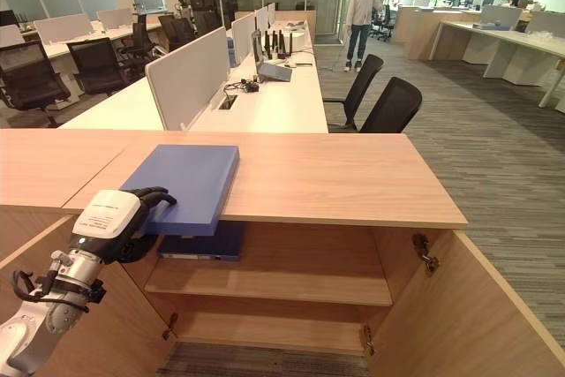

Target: Put the empty folder in the office cabinet

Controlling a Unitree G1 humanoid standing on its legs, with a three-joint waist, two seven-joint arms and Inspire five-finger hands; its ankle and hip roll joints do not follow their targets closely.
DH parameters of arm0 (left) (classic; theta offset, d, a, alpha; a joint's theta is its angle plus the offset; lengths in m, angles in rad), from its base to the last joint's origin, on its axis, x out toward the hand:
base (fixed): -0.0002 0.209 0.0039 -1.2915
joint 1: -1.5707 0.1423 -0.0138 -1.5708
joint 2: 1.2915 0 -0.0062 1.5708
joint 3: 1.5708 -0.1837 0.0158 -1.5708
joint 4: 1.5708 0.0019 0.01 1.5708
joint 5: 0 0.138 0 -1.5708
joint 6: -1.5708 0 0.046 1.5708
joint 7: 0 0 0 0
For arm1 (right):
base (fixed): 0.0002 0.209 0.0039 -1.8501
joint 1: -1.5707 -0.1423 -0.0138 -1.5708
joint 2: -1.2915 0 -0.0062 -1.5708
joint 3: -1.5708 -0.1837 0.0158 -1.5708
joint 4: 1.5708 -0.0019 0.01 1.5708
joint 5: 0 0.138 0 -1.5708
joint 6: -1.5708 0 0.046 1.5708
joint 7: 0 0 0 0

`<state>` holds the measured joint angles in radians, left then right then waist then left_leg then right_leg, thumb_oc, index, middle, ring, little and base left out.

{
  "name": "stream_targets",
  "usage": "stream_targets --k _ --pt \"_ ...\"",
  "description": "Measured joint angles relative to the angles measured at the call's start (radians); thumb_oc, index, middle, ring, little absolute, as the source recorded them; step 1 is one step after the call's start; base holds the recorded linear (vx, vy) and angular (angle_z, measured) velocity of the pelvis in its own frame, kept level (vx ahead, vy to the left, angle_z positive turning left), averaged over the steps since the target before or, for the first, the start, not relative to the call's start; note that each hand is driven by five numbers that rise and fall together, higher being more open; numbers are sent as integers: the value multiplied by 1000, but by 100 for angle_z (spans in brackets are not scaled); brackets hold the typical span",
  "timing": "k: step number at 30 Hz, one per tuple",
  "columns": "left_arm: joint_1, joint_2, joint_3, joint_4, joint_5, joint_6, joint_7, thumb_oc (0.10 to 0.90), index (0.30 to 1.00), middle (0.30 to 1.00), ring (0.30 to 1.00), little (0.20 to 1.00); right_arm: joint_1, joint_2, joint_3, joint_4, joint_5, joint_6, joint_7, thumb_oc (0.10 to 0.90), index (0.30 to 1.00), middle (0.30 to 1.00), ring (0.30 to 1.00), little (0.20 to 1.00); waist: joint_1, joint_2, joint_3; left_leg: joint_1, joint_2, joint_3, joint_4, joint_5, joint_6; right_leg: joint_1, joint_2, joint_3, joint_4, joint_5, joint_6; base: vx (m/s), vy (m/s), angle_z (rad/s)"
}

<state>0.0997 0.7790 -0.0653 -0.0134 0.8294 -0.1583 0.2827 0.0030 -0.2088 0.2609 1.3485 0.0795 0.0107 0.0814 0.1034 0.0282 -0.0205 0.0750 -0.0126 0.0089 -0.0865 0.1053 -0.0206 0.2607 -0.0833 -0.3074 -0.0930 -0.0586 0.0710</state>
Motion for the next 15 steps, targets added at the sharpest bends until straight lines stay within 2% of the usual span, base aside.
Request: stream_targets --k 8,15 --pt "-54 -30 -23 125 48 47 101 400 300 300 300 300 -2 -4 0 -1 0 -1 -23 800 900 900 900 900 -20 10 -5 0 8 15 0 0 0 -6 5 14 0 6 -4 1 8 -6" --pt "-60 -56 -24 115 57 71 107 400 300 300 300 300 -1 -6 0 -2 0 -2 -28 800 900 900 900 900 -21 13 -5 0 9 16 0 0 0 -7 5 17 0 6 -4 0 0 0"
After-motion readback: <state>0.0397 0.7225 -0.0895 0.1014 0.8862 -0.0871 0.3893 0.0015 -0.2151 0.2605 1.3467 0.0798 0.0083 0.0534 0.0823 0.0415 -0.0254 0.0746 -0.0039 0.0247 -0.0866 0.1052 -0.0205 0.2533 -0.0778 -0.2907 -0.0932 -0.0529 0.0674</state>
